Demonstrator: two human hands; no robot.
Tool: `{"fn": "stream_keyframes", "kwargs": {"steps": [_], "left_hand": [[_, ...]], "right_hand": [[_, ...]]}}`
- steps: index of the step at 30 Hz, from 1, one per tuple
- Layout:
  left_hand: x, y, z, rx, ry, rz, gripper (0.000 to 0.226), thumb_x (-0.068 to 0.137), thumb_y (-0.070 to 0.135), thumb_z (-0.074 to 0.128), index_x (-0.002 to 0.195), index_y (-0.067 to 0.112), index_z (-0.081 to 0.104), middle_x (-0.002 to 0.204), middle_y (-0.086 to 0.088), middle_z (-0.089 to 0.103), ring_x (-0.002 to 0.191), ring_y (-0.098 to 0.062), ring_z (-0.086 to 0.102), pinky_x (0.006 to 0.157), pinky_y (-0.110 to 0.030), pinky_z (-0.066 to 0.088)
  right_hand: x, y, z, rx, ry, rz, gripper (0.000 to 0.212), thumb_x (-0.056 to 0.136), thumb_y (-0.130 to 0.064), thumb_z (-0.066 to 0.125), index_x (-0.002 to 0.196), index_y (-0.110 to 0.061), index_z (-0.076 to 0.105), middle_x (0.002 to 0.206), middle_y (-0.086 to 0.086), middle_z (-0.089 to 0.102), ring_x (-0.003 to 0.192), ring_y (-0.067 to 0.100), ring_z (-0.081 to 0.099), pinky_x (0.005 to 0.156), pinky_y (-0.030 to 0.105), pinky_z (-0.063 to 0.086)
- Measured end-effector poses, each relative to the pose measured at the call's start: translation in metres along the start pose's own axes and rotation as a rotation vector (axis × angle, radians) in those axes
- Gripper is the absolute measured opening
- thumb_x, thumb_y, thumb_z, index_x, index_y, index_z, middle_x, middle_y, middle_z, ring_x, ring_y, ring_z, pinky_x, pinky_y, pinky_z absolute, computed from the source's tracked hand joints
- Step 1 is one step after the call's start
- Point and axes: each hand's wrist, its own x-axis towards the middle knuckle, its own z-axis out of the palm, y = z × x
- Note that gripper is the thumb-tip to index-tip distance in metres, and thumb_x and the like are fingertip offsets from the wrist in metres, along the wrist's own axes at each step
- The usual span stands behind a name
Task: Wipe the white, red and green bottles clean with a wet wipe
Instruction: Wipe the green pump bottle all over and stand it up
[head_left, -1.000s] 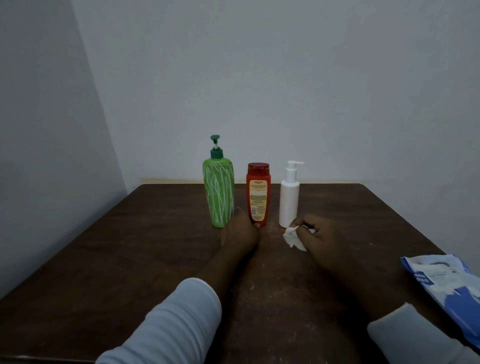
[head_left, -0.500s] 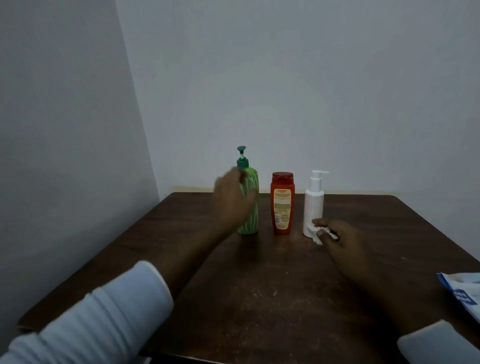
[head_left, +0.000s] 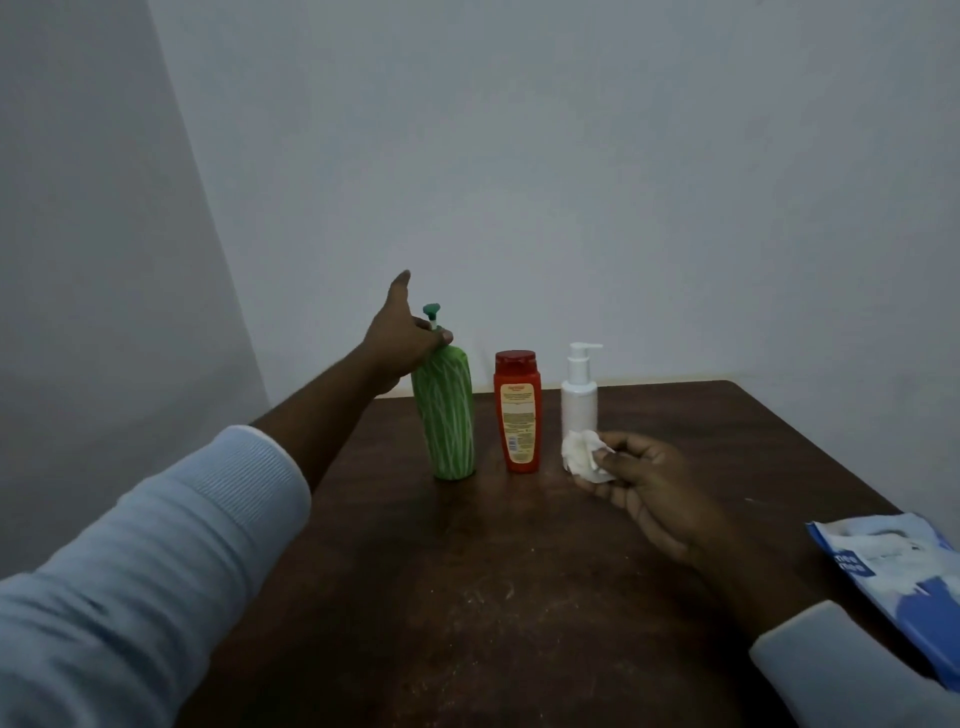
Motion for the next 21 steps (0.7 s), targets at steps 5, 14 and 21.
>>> {"fn": "stream_keyframes", "kwargs": {"steps": [5,14,21], "left_hand": [[-0.028,0.003,-0.009,-0.038,0.14,0.07,0.101,0.078,0.015,0.089,0.157,0.03,0.027,0.104,-0.015,0.071,0.1,-0.025,0.072,0.089,-0.042,0.061],[-0.157,-0.04,0.012,-0.68,0.363,-0.224,0.062,0.076,0.01,0.09,0.13,0.007,0.059,0.113,-0.019,0.074,0.091,-0.03,0.078,0.076,-0.042,0.066],[-0.265,-0.084,0.032,-0.986,0.278,-0.469,0.049,0.069,0.01,0.081,0.113,-0.008,0.067,0.094,-0.014,0.079,0.084,-0.021,0.077,0.072,-0.031,0.065]], "right_hand": [[0.004,0.001,-0.004,-0.066,0.033,-0.022,0.027,0.086,-0.004,0.066,0.112,-0.009,0.068,0.119,0.007,0.067,0.104,0.026,0.068,0.087,0.045,0.056],[-0.016,-0.024,-0.007,-0.662,0.267,-0.522,0.024,0.092,-0.016,0.063,0.115,-0.017,0.069,0.107,-0.004,0.071,0.099,0.009,0.067,0.089,0.038,0.056],[-0.086,-0.031,0.049,-1.022,0.113,-0.8,0.025,0.092,-0.01,0.061,0.116,-0.015,0.068,0.103,-0.003,0.068,0.088,-0.002,0.062,0.078,0.01,0.048]]}}
